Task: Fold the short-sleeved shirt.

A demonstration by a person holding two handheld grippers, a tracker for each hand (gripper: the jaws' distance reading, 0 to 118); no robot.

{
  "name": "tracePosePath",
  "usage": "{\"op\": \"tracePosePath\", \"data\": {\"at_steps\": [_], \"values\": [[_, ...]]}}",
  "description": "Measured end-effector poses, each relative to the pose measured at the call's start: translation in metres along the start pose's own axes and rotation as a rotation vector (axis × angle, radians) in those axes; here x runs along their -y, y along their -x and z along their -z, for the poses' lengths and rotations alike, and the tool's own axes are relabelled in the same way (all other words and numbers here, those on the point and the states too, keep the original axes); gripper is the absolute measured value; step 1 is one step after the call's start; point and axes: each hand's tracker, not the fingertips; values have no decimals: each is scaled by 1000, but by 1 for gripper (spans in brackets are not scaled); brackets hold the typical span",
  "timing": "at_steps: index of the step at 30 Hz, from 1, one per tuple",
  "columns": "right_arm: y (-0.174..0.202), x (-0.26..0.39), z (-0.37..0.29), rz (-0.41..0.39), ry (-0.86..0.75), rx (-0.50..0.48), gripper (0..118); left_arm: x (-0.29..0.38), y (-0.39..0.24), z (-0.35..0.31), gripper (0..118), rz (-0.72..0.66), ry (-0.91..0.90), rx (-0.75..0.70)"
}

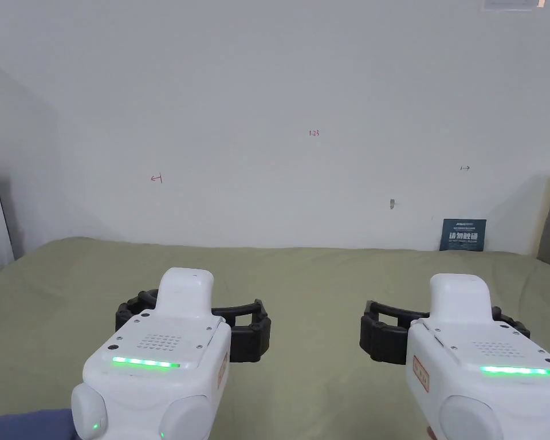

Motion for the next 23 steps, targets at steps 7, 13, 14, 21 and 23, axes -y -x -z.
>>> {"op": "tracePosePath", "data": {"at_steps": [7, 13, 14, 21, 23], "values": [[10, 9, 4, -91, -42, 85, 118, 1, 0, 2, 118, -5, 7, -10], [2, 11, 0, -103, -59, 24, 118, 1, 4, 4, 118, -6, 16, -23], [1, 12, -1, -113, -65, 25, 118, 1, 5, 4, 118, -10, 17, -29], [-4, 14, -1, -116, -59, 19, 118, -1, 6, 3, 118, -11, 12, -40], [-7, 13, -1, -123, -54, 22, 118, -1, 7, 2, 118, -12, 15, -37]]}}
